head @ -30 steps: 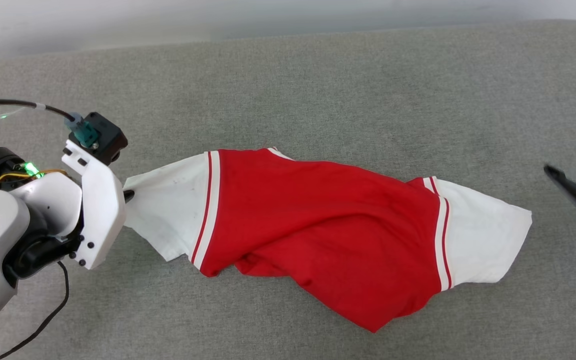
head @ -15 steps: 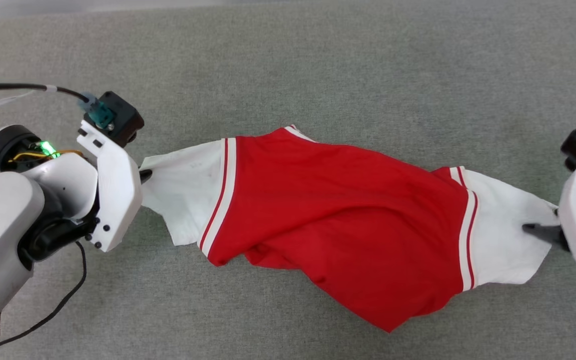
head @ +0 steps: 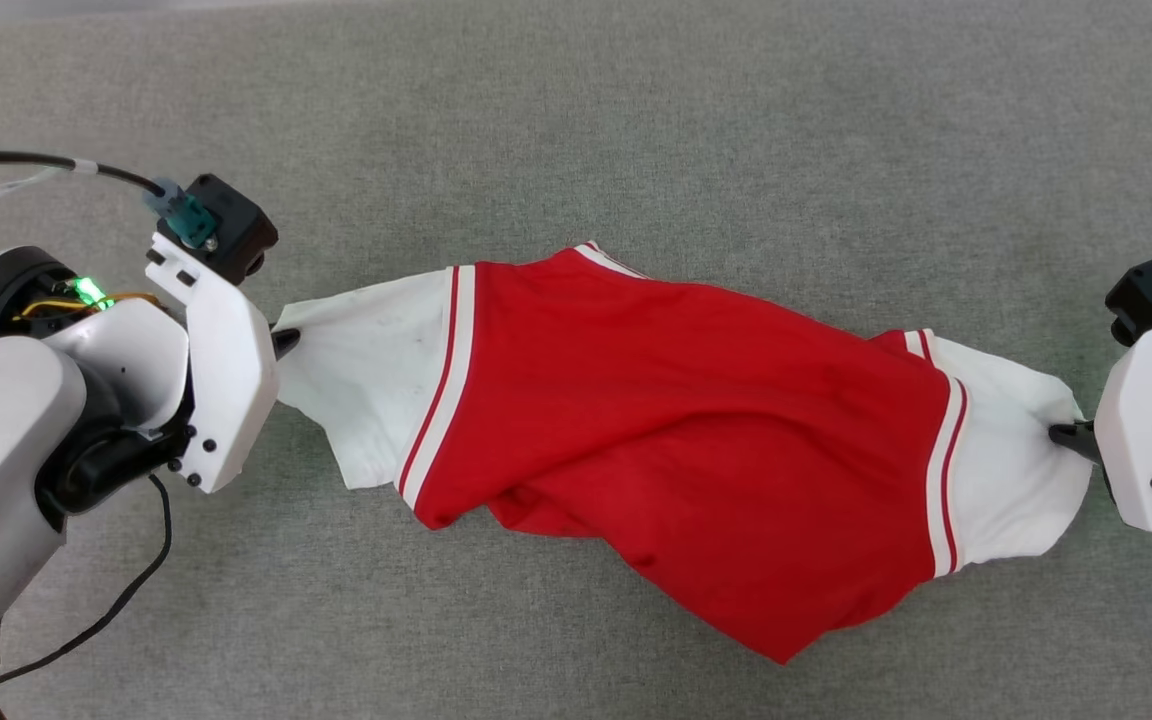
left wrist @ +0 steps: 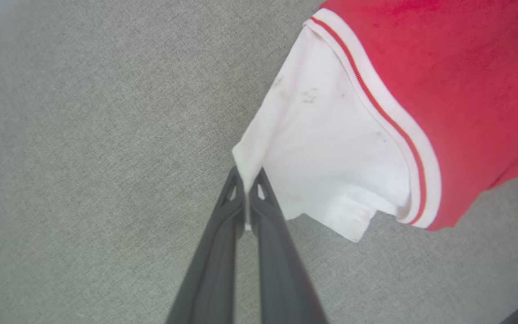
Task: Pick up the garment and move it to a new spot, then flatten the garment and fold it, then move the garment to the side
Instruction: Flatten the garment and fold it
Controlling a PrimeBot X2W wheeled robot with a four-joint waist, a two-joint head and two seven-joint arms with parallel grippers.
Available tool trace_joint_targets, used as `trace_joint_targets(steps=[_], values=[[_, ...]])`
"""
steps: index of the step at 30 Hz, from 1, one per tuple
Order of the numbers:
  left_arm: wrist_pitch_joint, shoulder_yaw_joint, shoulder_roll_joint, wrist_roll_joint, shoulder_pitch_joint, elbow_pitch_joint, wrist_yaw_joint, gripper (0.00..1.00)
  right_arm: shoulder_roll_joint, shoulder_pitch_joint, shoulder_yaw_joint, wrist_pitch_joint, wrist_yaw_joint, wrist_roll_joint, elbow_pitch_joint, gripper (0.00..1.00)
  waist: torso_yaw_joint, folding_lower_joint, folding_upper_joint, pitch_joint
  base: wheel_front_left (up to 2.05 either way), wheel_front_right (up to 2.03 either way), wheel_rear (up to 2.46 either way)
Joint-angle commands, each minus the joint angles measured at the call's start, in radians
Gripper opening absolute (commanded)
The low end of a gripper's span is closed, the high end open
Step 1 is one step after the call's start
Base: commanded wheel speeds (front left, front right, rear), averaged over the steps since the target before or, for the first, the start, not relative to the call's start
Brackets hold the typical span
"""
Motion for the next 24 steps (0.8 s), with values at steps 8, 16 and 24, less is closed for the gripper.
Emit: trace_joint_targets(steps=[8,16,24], values=[[-0.08,0.027,0.011,0.016,0.002,-0.013,-0.001,0.0,-0.037,-0.051,0.021,-0.182,0.0,-0.025,-0.067,0.0,-0.014,0.0,0.0,-0.086,0.0,0.0,0.0],[-0.174,0.086,0.042,0.021,-0.02,-0.1,0.019,0.0,-0.092,-0.087,0.0,-0.316,0.0,-0.025,-0.158,0.0,-0.019,0.0,0.0,-0.169,0.0,0.0,0.0],[-0.224,0.137,0.047,0.045,-0.086,-0.17,0.026,0.0,-0.1,-0.147,-0.078,-0.403,0.0,-0.055,-0.212,0.0,-0.012,0.0,0.0,-0.204,0.0,0.0,0.0]])
